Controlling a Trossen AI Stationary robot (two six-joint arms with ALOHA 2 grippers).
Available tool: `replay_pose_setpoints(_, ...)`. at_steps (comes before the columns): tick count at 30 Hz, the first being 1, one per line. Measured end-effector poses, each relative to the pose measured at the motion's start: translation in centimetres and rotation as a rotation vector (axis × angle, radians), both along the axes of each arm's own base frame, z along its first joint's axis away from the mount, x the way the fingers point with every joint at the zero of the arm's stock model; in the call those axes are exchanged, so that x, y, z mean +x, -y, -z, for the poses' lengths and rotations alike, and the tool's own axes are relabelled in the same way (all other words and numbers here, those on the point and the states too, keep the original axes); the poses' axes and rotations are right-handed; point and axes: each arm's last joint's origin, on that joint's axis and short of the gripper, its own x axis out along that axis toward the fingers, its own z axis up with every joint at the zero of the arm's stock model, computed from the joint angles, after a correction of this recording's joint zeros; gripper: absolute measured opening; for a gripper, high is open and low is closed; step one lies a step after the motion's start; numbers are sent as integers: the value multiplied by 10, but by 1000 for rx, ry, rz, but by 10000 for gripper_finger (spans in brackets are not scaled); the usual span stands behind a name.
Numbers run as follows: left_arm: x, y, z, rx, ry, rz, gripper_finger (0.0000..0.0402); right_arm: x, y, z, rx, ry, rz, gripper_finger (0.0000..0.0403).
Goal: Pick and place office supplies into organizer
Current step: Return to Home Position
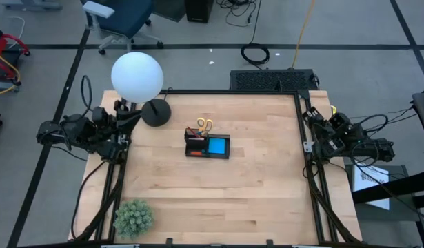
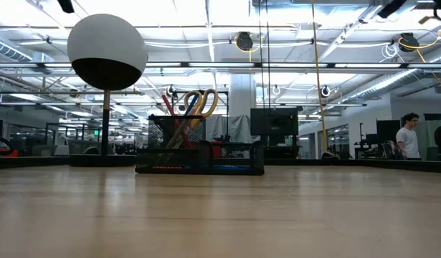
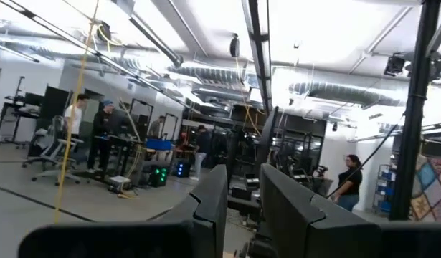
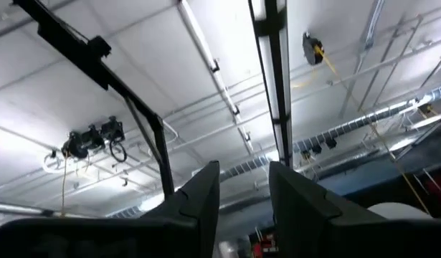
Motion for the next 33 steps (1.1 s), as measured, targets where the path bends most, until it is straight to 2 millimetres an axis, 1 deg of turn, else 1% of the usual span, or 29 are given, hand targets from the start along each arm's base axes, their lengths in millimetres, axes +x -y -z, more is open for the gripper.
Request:
replay_pose_setpoints(8, -4, -1, 17, -8, -5, -7, 81, -3, 1, 29, 26, 101, 46, 111)
replay_pose_setpoints(11, -4, -1, 25, -15, 13, -4, 81, -8, 1, 28, 30, 168, 42, 114)
replay_pose_setpoints(14, -6, -1, 33, -21, 71, 7, 81, -12, 1, 27, 31, 220, 41, 113)
replay_pose_setpoints(22, -4, 1, 61, -12, 156, 58, 81, -12, 3, 27, 65, 212, 66, 111)
replay_pose_setpoints(26, -3, 3, 76, -6, 187, 119, 81, -11, 3, 27, 78, 211, 47, 111)
replay_pose_setpoints(33, -4, 7, 96, 58, 239, 245, 81, -11, 3, 27, 95, 211, 24, 112)
